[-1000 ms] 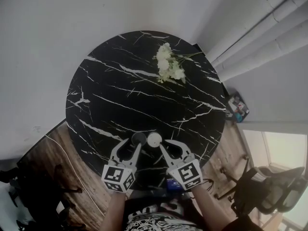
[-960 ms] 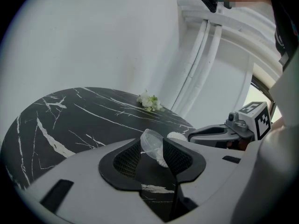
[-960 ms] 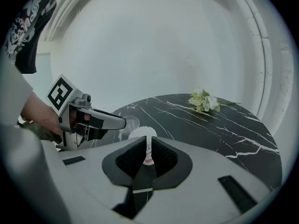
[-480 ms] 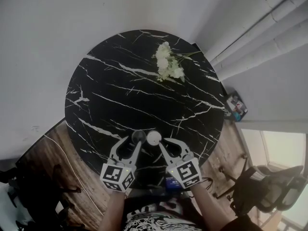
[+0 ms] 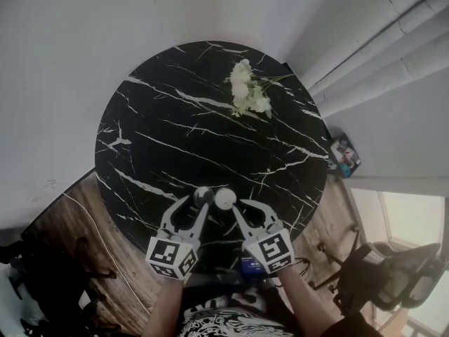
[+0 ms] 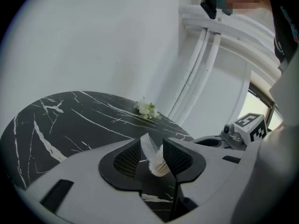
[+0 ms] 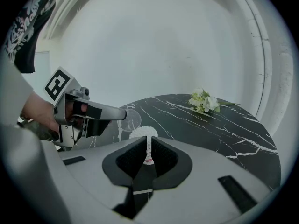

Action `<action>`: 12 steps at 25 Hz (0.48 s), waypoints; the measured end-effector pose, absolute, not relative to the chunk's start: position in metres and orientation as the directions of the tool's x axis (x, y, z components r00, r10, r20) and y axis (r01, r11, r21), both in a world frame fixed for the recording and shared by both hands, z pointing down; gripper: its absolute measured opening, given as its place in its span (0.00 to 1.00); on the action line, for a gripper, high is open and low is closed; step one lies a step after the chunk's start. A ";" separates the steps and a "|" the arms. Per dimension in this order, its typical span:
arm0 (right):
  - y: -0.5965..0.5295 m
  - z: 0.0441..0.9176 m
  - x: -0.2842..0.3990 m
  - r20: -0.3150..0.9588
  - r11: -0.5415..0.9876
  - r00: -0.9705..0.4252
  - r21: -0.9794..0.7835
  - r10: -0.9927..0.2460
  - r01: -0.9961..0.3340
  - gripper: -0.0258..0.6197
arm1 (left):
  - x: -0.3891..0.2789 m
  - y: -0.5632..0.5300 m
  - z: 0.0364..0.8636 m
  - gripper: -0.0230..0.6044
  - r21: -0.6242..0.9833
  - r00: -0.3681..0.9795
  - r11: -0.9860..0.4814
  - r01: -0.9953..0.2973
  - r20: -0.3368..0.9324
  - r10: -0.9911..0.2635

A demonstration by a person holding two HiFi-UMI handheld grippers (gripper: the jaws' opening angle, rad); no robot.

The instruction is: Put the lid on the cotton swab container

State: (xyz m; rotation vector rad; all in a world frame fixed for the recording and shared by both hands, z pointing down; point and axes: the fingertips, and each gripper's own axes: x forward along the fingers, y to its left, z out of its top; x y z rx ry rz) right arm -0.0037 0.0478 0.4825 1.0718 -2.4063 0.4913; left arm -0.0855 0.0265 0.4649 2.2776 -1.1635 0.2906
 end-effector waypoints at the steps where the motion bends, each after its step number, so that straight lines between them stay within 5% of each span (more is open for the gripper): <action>1: 0.048 0.483 -0.004 0.540 0.635 -0.591 -0.131 -0.599 -0.762 0.07 | -0.085 0.026 0.464 0.26 0.382 0.602 -0.470 -0.796 0.424 -0.676; 12: 0.047 0.482 -0.005 0.537 0.620 -0.588 -0.145 -0.605 -0.771 0.07 | -0.083 0.028 0.458 0.26 0.382 0.619 -0.491 -0.783 0.408 -0.671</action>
